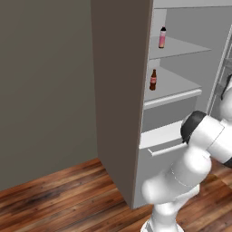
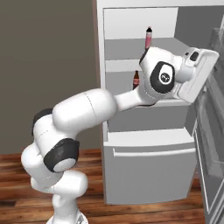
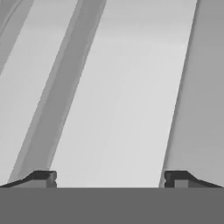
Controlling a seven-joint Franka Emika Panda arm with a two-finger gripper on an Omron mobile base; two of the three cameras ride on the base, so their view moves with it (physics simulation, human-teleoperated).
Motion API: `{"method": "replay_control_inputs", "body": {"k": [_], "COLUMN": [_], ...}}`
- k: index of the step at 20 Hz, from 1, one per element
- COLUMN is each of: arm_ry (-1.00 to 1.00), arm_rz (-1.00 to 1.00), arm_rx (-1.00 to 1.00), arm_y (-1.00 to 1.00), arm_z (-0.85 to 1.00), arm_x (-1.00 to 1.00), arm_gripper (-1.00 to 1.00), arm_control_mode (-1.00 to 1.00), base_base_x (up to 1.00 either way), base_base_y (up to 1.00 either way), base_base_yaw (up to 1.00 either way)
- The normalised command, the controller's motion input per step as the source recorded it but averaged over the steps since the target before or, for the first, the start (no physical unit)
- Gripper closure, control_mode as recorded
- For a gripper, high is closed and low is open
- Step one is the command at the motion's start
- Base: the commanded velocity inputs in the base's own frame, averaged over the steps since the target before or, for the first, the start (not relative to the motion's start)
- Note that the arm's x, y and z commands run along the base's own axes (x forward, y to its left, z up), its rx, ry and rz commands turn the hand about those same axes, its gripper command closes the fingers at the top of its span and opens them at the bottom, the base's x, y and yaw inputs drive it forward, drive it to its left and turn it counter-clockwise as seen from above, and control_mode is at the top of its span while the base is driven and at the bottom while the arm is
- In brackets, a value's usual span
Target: Open the fridge, grab two sodas, and place both sodas inside the bowl with ice on the dining counter.
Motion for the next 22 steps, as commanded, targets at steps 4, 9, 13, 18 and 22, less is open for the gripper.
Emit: {"method": "replay_control_inputs", "body": {"k": [4,9,13,18,22], "arm_ry": [-0.28,-0.17,-0.13,-0.10,-0.16], "arm_rz": [0.01,0.00,0.00,0.00,0.00], "arm_rx": [0.12,0.03,0.03,0.09,0.32], "arm_y": [0.18,0.96,1.00,1.00,0.66], "arm_z": [-0.02,0.00,0.00,-0.04,-0.42], "arm_x": [-0.86,-0.49,-0.35,-0.40,-0.55], "arm_gripper": [-1.00,-1.00,-1.00,-1.00,-1.00], "arm_control_mode": [-1.00,-1.00,-1.00,-1.00,-1.00], "base_base_x": [0.00,0.00,0.00,0.00,0.00], "base_base_y": [0.00,0.00,0.00,0.00,0.00], "base_base_yaw": [0.00,0.00,0.00,0.00,0.00]}}
